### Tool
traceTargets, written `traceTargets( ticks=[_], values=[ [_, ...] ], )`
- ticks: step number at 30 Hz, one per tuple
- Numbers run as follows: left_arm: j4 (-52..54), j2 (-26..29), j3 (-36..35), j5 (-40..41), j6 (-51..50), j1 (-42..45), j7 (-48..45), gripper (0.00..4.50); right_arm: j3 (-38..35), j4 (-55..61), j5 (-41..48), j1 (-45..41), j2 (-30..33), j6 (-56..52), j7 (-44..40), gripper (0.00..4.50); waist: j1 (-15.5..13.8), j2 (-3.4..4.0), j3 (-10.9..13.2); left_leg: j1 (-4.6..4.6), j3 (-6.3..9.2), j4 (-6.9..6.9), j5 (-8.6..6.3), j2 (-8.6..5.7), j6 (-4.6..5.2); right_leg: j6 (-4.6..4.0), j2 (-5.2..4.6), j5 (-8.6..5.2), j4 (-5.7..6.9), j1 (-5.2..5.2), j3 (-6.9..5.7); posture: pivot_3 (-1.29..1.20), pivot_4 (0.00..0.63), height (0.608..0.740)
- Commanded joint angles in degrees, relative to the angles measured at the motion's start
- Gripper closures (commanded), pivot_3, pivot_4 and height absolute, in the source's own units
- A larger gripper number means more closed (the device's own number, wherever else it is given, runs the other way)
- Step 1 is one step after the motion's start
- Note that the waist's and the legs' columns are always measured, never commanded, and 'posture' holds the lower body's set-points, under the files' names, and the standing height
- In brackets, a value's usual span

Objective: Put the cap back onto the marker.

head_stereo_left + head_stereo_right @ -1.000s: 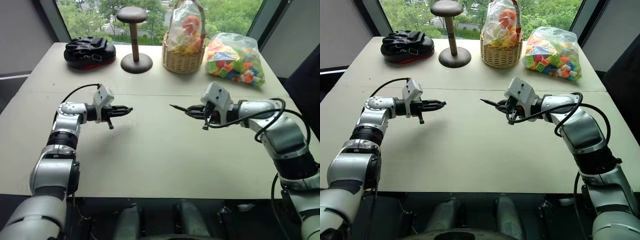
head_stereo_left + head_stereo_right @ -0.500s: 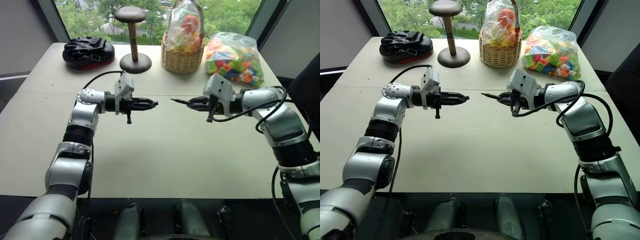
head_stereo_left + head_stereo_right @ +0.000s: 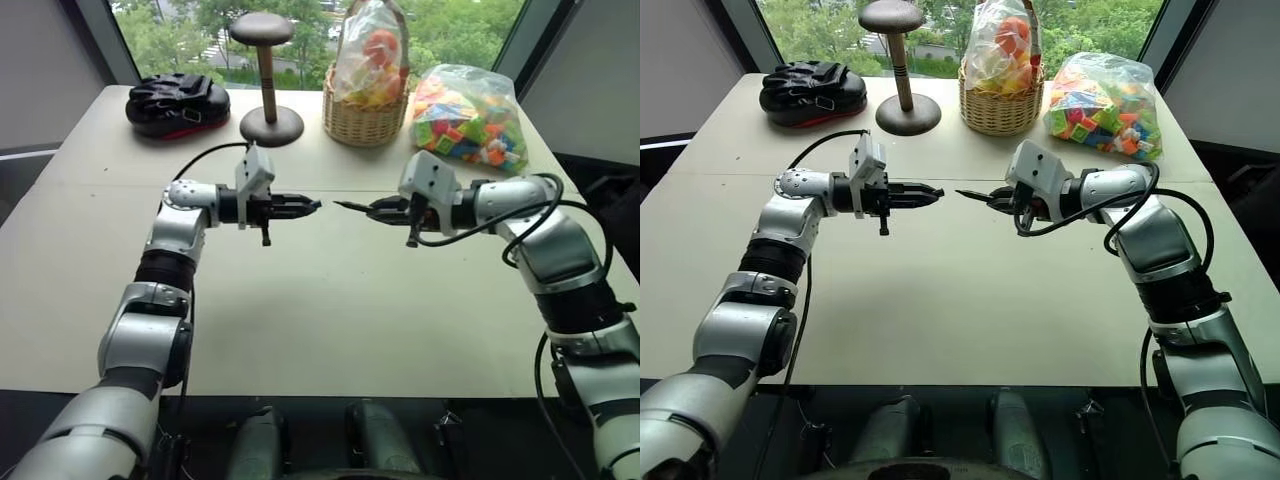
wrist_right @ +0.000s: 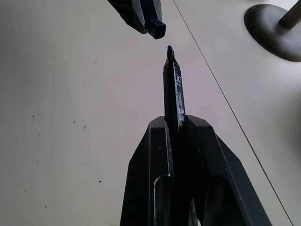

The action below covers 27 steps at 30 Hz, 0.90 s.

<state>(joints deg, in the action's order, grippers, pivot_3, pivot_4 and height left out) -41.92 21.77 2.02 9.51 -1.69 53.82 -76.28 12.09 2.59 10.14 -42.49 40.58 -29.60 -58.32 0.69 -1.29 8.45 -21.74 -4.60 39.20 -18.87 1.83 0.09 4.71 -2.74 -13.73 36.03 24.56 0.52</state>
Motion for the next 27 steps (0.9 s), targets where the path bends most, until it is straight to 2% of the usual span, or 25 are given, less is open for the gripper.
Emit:
traceTargets(
  ticks=[1, 20, 27],
  values=[
    [1.06, -0.36, -0.36, 1.13, 1.1, 1.43, 0.4, 4.46, -0.68, 1.93, -0.09, -1.82, -0.29, 0.35, -0.16, 4.5, 0.01, 0.0, 0.0, 0.0, 0.0, 0.0, 0.0, 0.0, 0.0, 0.0, 0.0, 0.0, 0.0, 0.0, 0.0, 0.0, 0.15, 0.74],
    [3.62, -1.39, 1.01, 0.53, 0.67, -0.31, 0.63, 4.46, 0.01, 1.96, -0.19, -2.32, -1.81, 0.22, -0.51, 4.5, 0.01, 0.0, 0.0, 0.0, 0.0, 0.0, 0.0, -0.01, -0.01, 0.0, 0.0, 0.0, 0.01, 0.0, 0.0, 0.0, 0.15, 0.74],
    [1.93, -1.43, 3.35, -0.66, 3.03, 1.16, -2.64, 4.46, 1.69, 2.0, -0.17, -2.74, -2.24, 2.07, -3.49, 4.5, 0.02, 0.0, 0.0, 0.01, 0.0, 0.0, 0.0, -0.01, 0.0, 0.0, 0.0, 0.0, 0.01, 0.0, 0.0, 0.0, 0.15, 0.74]
  ],
)
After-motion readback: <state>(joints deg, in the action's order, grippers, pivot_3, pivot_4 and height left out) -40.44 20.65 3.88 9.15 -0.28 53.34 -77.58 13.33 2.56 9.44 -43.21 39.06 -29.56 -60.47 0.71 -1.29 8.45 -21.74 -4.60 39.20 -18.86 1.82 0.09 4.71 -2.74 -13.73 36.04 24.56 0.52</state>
